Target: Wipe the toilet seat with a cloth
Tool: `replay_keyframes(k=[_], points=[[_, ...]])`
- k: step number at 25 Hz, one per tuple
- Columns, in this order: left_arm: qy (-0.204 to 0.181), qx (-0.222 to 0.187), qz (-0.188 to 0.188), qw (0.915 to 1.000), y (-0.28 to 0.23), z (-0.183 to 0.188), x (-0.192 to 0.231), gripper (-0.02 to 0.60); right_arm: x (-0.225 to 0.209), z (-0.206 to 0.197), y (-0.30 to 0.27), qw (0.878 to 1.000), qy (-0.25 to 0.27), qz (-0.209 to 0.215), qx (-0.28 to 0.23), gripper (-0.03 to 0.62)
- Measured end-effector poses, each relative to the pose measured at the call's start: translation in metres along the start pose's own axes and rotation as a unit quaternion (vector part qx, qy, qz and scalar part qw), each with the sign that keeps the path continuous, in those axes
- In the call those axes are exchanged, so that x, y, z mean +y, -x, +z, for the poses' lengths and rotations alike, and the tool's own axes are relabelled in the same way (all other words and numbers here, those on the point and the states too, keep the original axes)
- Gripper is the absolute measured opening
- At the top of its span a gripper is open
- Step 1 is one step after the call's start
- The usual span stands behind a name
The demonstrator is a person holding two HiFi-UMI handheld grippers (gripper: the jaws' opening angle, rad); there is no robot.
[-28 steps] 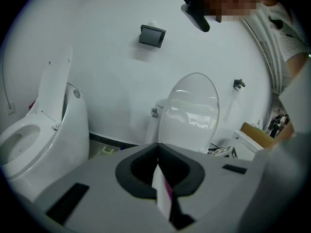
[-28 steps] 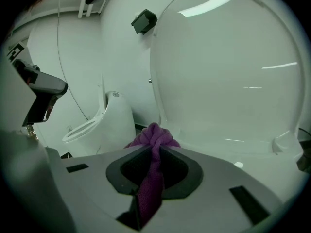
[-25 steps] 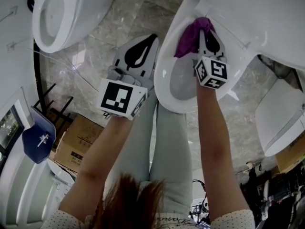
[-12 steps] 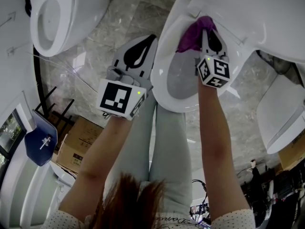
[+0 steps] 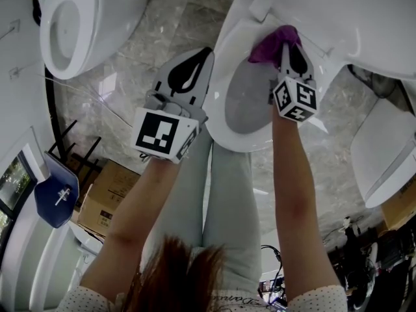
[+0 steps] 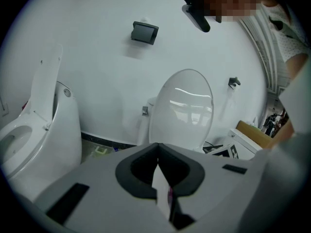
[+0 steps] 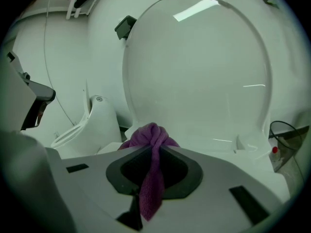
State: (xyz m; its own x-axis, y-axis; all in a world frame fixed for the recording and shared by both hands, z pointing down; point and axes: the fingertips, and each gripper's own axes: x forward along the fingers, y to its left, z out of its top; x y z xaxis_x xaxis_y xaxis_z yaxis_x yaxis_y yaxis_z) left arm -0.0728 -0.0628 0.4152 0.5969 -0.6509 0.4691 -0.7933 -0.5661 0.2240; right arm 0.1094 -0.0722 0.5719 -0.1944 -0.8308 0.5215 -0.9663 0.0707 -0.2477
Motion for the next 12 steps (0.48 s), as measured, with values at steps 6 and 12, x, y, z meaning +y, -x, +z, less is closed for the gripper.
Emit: replay_keyframes(k=[6,12], points=[[0.002,0.000,-0.007,1.0000,-0.005,-0.002,-0.008,0.005,-0.013,0.000,0.015,1.000,-0.024,-0.007,-0.011,0.061],[-0.004,-0.005,-0.026,0.9996,-0.006,0.004,-0.023,0.005,0.003,0.023,0.056,0.994,-0.079,0.031,-0.070,0.058]])
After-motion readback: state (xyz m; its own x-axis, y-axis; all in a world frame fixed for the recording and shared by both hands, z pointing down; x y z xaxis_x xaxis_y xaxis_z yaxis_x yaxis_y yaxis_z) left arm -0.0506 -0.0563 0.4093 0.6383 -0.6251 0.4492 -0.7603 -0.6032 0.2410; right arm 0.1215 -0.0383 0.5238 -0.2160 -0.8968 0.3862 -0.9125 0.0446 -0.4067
